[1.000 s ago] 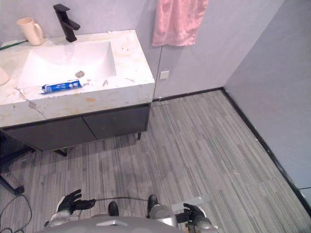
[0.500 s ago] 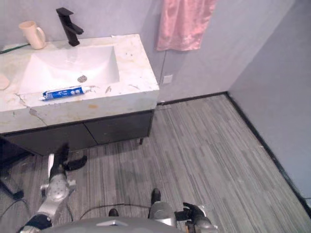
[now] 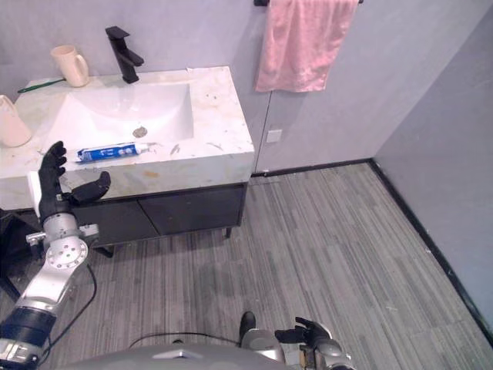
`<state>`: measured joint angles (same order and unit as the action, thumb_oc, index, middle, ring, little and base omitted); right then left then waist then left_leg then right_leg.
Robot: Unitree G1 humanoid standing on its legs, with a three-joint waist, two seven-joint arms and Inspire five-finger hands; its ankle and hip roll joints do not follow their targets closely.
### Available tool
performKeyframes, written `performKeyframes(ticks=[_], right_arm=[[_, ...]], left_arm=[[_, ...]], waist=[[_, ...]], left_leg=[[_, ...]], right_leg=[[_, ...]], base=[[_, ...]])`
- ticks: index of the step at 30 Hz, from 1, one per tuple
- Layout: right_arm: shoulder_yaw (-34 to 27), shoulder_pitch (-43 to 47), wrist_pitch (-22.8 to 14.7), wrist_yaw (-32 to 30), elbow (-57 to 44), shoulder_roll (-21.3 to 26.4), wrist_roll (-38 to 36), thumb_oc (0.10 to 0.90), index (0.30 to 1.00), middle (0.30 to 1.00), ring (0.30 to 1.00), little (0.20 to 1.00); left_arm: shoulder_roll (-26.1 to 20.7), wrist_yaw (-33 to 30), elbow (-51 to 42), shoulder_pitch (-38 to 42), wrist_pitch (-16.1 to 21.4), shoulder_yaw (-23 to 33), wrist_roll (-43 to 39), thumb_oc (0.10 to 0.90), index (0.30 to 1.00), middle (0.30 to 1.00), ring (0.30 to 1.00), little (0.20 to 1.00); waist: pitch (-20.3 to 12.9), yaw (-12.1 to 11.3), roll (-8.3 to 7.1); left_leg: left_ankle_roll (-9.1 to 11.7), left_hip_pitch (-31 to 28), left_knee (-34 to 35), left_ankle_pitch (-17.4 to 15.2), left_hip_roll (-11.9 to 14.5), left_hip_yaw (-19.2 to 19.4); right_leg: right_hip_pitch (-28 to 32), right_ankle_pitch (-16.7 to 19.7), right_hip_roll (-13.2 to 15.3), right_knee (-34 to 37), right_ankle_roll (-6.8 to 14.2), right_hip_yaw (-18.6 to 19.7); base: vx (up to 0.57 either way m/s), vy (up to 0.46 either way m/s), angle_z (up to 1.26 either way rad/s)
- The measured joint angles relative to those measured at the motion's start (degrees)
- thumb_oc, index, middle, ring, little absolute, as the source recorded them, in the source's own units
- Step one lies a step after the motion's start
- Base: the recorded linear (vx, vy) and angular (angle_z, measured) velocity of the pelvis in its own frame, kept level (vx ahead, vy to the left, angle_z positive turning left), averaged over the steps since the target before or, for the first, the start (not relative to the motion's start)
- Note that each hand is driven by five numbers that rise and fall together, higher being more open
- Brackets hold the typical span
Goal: Organize the bathroom.
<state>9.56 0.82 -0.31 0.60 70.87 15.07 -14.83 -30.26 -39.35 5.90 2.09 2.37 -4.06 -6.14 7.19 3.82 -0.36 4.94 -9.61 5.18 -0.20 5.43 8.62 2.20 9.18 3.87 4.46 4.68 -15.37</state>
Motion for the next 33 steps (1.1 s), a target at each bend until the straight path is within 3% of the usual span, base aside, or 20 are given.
performKeyframes(ticks=[4,8,13,16,20,24,28,32,33], right_arm=[[0.00,-0.01,-0.03,-0.15,1.07,-1.00,-0.38,0.800,0.900,0.900,0.900,0.900],[0.01,-0.03,-0.07,-0.60,1.50,-1.56,-1.84,0.800,0.900,0.900,0.900,0.900],[0.10,-0.04,-0.31,-0.47,2.07,-1.54,-1.80,0.800,0.900,0.900,0.900,0.900],[0.18,0.16,-0.31,-0.33,1.99,-1.47,-1.79,0.800,0.900,0.900,0.900,0.900],[0.16,0.12,-0.19,-0.34,1.99,-1.02,-1.82,0.800,0.900,0.900,0.900,0.900],[0.86,0.78,0.85,-0.46,1.86,-0.27,-1.82,0.800,0.900,0.900,0.900,0.900],[2.36,0.55,1.37,-0.72,1.88,0.18,-1.82,0.800,0.900,0.900,0.900,0.900],[2.57,0.99,2.23,-1.15,1.84,0.22,-1.83,0.800,0.900,0.900,0.900,0.900],[3.04,1.15,2.37,-1.27,1.84,0.22,-1.85,0.800,0.900,0.900,0.900,0.900]], left_arm=[[-0.30,-2.00,-3.40,-0.29,0.06,0.98,0.09,0.800,0.900,0.900,0.900,0.900],[-4.56,0.40,-9.16,-0.28,0.01,2.24,2.34,0.800,0.900,0.900,0.900,0.900],[-14.22,9.25,-13.47,3.58,-2.91,1.62,4.43,0.800,0.900,0.900,0.900,0.900],[-23.09,17.97,-13.16,8.59,-7.96,0.18,1.91,0.800,0.900,0.900,0.900,0.900],[-28.96,27.85,-11.23,14.75,-12.72,-1.91,-0.29,0.800,0.900,0.900,0.900,0.900],[-39.62,38.94,1.37,30.96,-14.45,-17.26,-2.96,0.800,0.900,0.900,0.900,0.900],[-42.60,48.19,8.24,47.47,-14.69,-32.39,-2.80,0.800,0.900,0.900,0.900,0.900],[-42.63,53.92,10.14,54.52,-13.47,-38.93,-2.13,0.800,0.900,0.900,0.900,0.900],[-42.56,55.60,11.50,57.81,-13.20,-42.69,-1.76,0.800,0.900,0.900,0.900,0.900]], waist=[[-0.51,-0.71,-1.08],[-0.60,-0.57,-1.42],[-0.65,-0.16,-1.27],[-0.76,0.81,-1.02],[-1.10,1.74,-0.16],[-1.73,3.00,0.83],[-1.95,3.09,1.09],[-2.28,3.99,1.51],[-2.30,4.19,1.54]], left_leg=[[-0.02,0.10,0.00,0.09,-0.07,-0.55],[-0.03,0.12,0.01,0.10,-0.16,-0.67],[-0.03,0.11,0.01,0.14,-0.20,-0.64],[-0.01,0.10,0.01,0.19,-0.21,-0.60],[-0.02,-0.01,0.01,0.18,-0.48,-0.38],[-0.02,-0.06,0.01,0.20,-0.84,-0.01],[0.01,-0.03,-0.02,0.18,-0.87,0.24],[0.07,-0.03,-0.02,0.14,-0.90,0.31],[0.08,-0.03,-0.03,0.14,-0.88,0.35]], right_leg=[[0.14,0.00,0.13,0.00,-0.03,-0.38],[0.19,-0.07,0.25,0.00,-0.13,-0.46],[0.21,-0.06,0.29,0.00,-0.14,-0.44],[0.22,-0.04,0.33,0.01,-0.16,-0.41],[0.22,0.03,0.59,0.01,-0.25,-0.25],[0.10,0.05,0.88,0.03,-0.26,0.08],[-0.04,0.10,0.87,0.01,-0.32,0.23],[-0.04,0.12,0.90,0.01,-0.35,0.26],[-0.05,0.12,0.89,0.01,-0.36,0.27]], base=[[-0.03,-0.033,0.07],[-0.03,-0.028,0.02],[-0.01,-0.004,0.00],[0.00,0.000,0.00],[0.00,0.000,0.00],[0.01,-0.014,-0.03],[0.01,-0.014,-0.02],[0.00,-0.009,0.00],[0.01,-0.033,-0.01]])
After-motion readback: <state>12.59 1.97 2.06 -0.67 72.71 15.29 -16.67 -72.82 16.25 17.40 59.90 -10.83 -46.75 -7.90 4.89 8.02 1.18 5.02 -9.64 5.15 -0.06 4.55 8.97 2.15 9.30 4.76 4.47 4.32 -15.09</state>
